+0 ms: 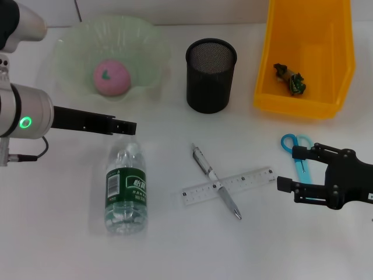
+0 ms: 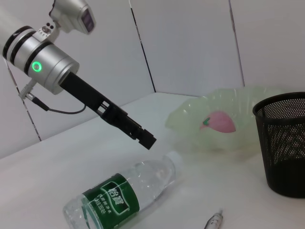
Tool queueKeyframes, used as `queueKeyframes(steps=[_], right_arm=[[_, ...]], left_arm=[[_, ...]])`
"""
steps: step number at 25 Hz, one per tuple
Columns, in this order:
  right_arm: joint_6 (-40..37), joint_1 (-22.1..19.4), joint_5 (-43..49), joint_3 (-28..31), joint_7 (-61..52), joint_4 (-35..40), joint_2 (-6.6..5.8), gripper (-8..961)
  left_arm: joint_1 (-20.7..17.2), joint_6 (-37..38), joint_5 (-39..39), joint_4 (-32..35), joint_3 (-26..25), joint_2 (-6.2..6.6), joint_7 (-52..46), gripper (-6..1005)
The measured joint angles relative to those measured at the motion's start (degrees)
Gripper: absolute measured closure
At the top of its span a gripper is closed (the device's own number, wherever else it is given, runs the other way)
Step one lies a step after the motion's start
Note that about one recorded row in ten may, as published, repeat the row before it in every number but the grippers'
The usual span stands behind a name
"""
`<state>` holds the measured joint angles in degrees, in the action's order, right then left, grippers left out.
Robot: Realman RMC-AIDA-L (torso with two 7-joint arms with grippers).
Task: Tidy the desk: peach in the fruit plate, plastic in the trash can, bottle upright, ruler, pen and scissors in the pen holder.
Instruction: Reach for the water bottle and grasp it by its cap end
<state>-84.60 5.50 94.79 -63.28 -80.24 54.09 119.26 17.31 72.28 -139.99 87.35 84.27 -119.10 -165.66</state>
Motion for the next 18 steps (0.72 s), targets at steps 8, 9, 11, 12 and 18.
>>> queueKeyframes(steps=[8,9,11,12,18], right_arm=[[-0.05,0.22,-0.13,0.00,-0.01,-0.06,0.00,112],[-0.07,0.25,-0.12,0.00,-0.22,-0.08,0.00,112],[-0.08,0.26,-0.09,0.00,-0.29,-0.08,0.00,112],[-0.16,0.33,-0.07,0.00,-0.39,-0.10,0.00,112],[-0.76,0.37,-0.10,0.00,-0.44,-0.13,0.00,112]], left_arm=[[2.95,0.00,0.95,-4.78,-0.74,0.15,0.34,175],[3.38,-0.15,1.09,-5.40,-0.81,0.15,0.39,175],[4.17,-0.32,1.23,-6.65,-1.02,0.18,0.44,176],[5.25,-0.40,1.39,-8.50,-1.69,0.22,0.49,176],[6.48,-0.66,1.33,-11.09,-2.99,0.31,0.57,176]])
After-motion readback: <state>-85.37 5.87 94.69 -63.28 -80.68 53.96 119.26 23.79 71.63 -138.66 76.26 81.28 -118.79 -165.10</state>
